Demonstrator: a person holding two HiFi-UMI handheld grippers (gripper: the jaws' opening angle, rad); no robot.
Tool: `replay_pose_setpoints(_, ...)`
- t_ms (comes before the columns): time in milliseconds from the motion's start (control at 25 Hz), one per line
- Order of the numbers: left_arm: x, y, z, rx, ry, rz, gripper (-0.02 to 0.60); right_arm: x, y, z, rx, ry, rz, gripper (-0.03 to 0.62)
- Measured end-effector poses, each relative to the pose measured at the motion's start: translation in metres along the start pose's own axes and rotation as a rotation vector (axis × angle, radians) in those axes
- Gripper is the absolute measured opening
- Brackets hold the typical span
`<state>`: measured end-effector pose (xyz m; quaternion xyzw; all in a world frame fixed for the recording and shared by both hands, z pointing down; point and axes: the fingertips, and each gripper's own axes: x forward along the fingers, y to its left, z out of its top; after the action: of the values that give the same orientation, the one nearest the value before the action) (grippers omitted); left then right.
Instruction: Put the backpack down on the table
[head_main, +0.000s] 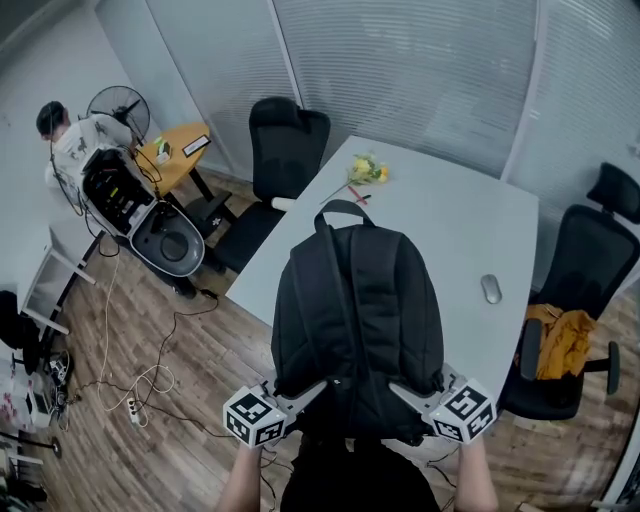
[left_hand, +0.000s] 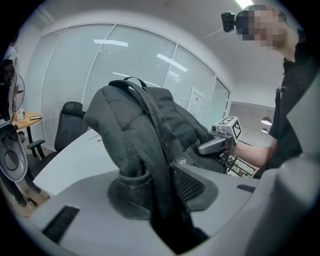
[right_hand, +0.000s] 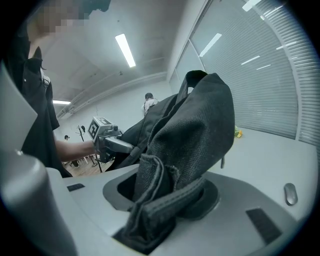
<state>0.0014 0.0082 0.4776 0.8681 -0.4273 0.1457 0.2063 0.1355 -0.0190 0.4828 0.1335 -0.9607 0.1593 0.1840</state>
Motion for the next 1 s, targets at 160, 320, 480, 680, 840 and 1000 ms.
replay_pose_setpoints(160,0.001,0.008,-0.005,-0.010,0.003,-0.011,0.135,0.007,0.000,-0.002,0.007,0.011,-0.011,0.173)
replay_pose_setpoints(320,0.008,0.021,-0.005,-0.018,0.008,-0.035,0.135,0.017,-0.009,0.000,0.018,0.027,-0.027,0.173)
replay_pose_setpoints(480,0.005,0.041,-0.001,-0.017,0.006,-0.050,0.135,0.034,-0.012,0.010,0.021,0.035,-0.045,0.173)
replay_pose_setpoints(680,-0.001,0.077,0.004,-0.015,0.013,-0.073,0.135,0.064,-0.015,0.025,0.035,0.043,-0.065,0.173)
replay_pose_setpoints(840,-0.007,0.108,0.012,-0.004,0.014,-0.093,0.135,0.092,-0.019,0.039,0.044,0.048,-0.083,0.173)
replay_pose_setpoints(1000,-0.005,0.138,0.024,0.015,0.004,-0.115,0.133,0.113,-0.028,0.056,0.045,0.045,-0.113,0.175)
